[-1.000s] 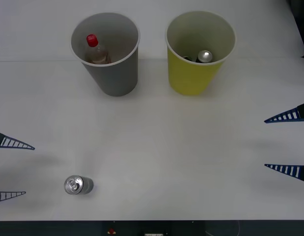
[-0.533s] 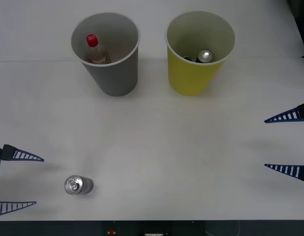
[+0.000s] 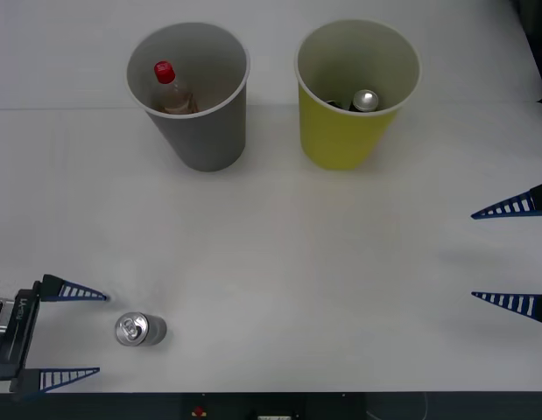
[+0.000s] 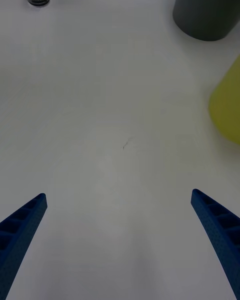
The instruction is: Put the can into the green bin and the plastic bottle into the gray bin
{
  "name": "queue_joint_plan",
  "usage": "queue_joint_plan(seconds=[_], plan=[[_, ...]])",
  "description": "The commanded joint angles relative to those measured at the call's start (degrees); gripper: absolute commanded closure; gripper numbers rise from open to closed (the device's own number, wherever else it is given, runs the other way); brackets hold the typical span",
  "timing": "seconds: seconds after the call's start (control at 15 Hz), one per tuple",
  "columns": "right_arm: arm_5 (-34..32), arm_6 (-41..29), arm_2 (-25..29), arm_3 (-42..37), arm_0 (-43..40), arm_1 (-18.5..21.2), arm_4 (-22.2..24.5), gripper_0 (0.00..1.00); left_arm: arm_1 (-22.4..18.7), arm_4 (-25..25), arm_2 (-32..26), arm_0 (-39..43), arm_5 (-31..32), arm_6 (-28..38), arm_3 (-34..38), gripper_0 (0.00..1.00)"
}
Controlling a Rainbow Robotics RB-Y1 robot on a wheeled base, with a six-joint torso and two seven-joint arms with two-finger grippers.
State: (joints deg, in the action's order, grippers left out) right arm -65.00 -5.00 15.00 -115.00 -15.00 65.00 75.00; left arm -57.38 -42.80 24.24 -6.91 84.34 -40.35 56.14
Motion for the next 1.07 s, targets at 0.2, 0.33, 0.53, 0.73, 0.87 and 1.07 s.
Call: queue_joint_plan(seconds=[0.2, 0.33, 0.53, 0.73, 0.87, 1.07], plan=[[0.0, 0.0, 0.0, 0.0, 0.0, 0.0, 0.0, 0.00, 2.3, 4.2, 5.3, -0.7, -5.4, -3.9, 0.1, 0.00], [0.0, 0.0, 0.0, 0.0, 0.0, 0.0, 0.0, 0.00, 4.1, 4.2, 5.5, -1.0, -6.4, -4.2, 0.1, 0.00], [0.0, 0.0, 0.0, 0.0, 0.0, 0.0, 0.0, 0.00, 6.6, 4.2, 6.3, -1.5, -8.9, -4.6, 0.1, 0.00], [0.0, 0.0, 0.0, 0.0, 0.0, 0.0, 0.0, 0.00, 7.8, 4.2, 6.4, -1.5, -9.2, -4.5, 0.1, 0.00], [0.0, 0.0, 0.0, 0.0, 0.0, 0.0, 0.0, 0.00, 7.9, 4.2, 6.4, -1.6, -9.2, -4.5, 0.1, 0.00], [0.0, 0.0, 0.0, 0.0, 0.0, 0.0, 0.0, 0.00, 7.9, 4.1, 6.4, -1.6, -9.2, -4.9, 0.1, 0.88]])
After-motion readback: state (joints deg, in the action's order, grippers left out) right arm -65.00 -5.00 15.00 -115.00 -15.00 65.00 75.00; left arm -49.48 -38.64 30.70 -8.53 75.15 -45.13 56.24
